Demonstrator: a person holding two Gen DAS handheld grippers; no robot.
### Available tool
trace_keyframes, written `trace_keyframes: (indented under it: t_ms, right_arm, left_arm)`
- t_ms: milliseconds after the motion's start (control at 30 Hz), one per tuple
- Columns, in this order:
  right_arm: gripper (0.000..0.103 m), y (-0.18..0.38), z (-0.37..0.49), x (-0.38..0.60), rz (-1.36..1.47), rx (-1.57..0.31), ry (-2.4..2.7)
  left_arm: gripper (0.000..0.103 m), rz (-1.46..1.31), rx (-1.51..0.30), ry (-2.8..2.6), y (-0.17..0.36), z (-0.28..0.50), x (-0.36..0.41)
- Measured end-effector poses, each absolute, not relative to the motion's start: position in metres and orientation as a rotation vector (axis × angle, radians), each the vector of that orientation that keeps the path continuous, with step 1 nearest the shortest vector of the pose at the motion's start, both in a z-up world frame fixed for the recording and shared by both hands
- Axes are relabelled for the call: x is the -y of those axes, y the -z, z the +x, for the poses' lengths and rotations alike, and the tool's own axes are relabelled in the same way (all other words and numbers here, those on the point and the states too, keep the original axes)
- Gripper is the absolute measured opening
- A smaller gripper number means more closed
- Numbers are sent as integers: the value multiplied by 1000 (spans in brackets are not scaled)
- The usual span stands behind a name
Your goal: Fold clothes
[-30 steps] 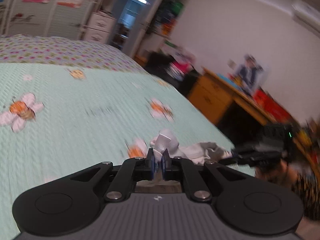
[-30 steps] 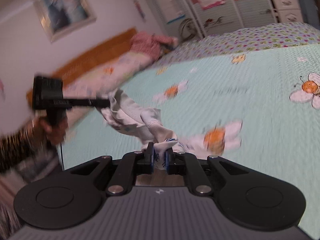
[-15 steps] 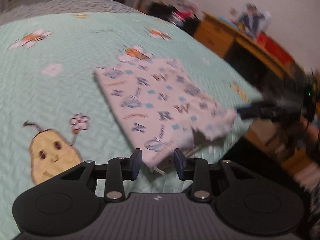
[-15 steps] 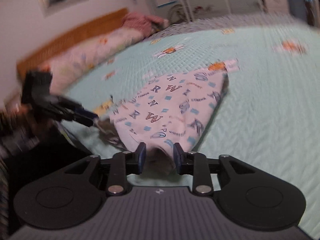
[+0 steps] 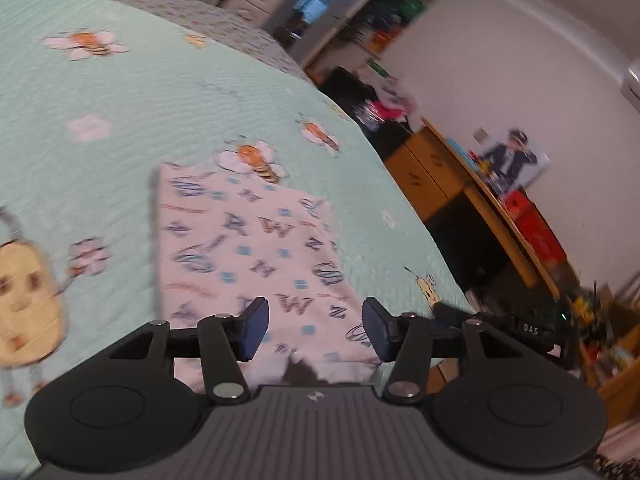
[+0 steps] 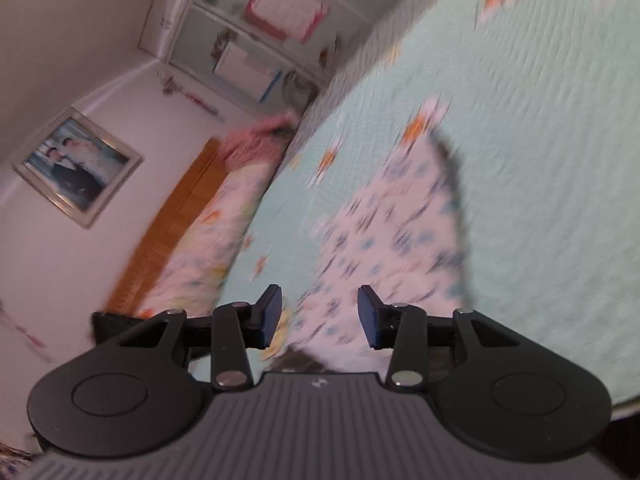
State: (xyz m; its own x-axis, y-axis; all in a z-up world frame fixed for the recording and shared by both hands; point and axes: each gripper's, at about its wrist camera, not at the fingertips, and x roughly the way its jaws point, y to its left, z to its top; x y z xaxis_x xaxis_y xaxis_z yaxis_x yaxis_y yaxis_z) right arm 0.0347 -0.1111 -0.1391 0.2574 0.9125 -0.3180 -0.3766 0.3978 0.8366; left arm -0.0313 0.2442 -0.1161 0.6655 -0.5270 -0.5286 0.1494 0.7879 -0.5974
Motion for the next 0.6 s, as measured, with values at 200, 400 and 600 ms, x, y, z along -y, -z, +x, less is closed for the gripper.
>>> trace_keyframes:
  t_ms: [200,400,600]
  right_arm:
    - [21,161,35,96,486,-1067,-871]
    - [22,130,25,88,489,-983,-981]
    - [15,178,34,67,550,-1180,-884]
  left_arm:
    - [45,-103,-1006,495,144,-43,-213]
    - [49,-215,-881,456,120,-62,-239]
    - [53,-329,-936,295,145,-41,-246]
